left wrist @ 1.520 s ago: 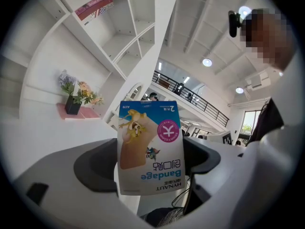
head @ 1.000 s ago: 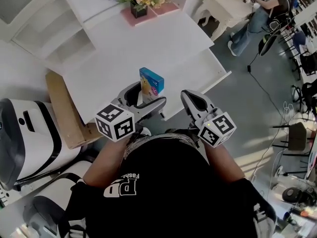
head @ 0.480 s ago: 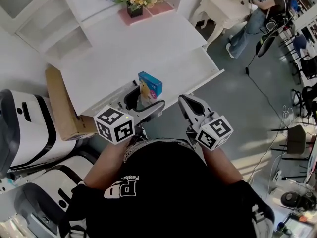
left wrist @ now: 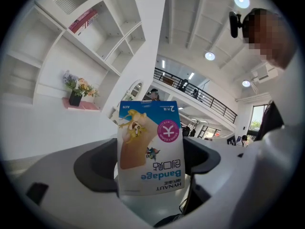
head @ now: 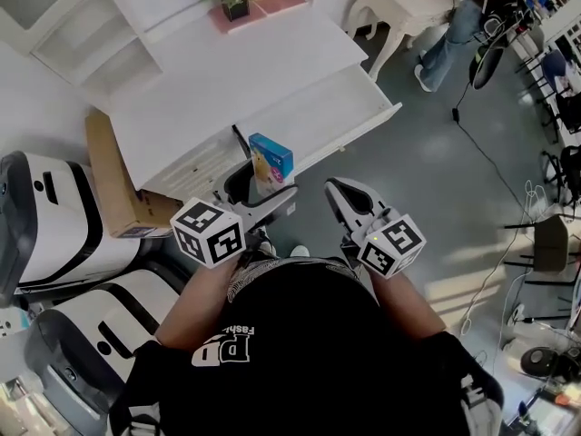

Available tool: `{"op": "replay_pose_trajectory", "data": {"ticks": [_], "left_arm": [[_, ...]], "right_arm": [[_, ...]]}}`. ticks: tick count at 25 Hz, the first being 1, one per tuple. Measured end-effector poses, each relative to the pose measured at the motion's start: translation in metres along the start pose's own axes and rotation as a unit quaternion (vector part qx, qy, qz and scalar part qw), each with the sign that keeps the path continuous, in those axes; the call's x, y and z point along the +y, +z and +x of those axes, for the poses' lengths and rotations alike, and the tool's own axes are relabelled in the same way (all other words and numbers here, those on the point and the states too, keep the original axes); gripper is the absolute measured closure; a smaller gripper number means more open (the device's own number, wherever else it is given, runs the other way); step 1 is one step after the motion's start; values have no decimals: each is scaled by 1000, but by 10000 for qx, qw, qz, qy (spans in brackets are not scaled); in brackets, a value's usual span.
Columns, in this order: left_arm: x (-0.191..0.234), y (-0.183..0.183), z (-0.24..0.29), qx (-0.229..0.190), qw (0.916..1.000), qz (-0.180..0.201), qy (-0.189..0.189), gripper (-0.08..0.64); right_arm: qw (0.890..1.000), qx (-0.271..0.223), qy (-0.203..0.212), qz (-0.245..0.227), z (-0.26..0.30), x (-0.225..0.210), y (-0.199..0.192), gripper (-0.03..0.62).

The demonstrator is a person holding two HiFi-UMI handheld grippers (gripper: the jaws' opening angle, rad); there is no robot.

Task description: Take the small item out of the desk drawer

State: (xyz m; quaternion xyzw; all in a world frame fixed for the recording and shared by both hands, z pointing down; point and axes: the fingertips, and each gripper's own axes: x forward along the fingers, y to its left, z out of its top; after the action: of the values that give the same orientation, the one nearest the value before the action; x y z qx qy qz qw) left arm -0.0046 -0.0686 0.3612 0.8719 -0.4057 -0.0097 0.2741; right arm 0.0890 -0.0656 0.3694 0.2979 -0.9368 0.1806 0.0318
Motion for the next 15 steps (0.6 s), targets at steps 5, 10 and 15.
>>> {"op": "replay_pose_trajectory", "data": {"ticks": [5,10,15], "left_arm": [[-19,-22,-10,70,9999,-8,130,143],[-23,-30,-23,60,9996,3,264,143],[-21,-18,-27,-15,9998,96,189,143]], "right_arm": [[9999,30,34,165,-21,2,-19,584],[9998,98,110,108,-27,9,-27,584],[9999,54,104,-20,-26,18,-19,584]]}}
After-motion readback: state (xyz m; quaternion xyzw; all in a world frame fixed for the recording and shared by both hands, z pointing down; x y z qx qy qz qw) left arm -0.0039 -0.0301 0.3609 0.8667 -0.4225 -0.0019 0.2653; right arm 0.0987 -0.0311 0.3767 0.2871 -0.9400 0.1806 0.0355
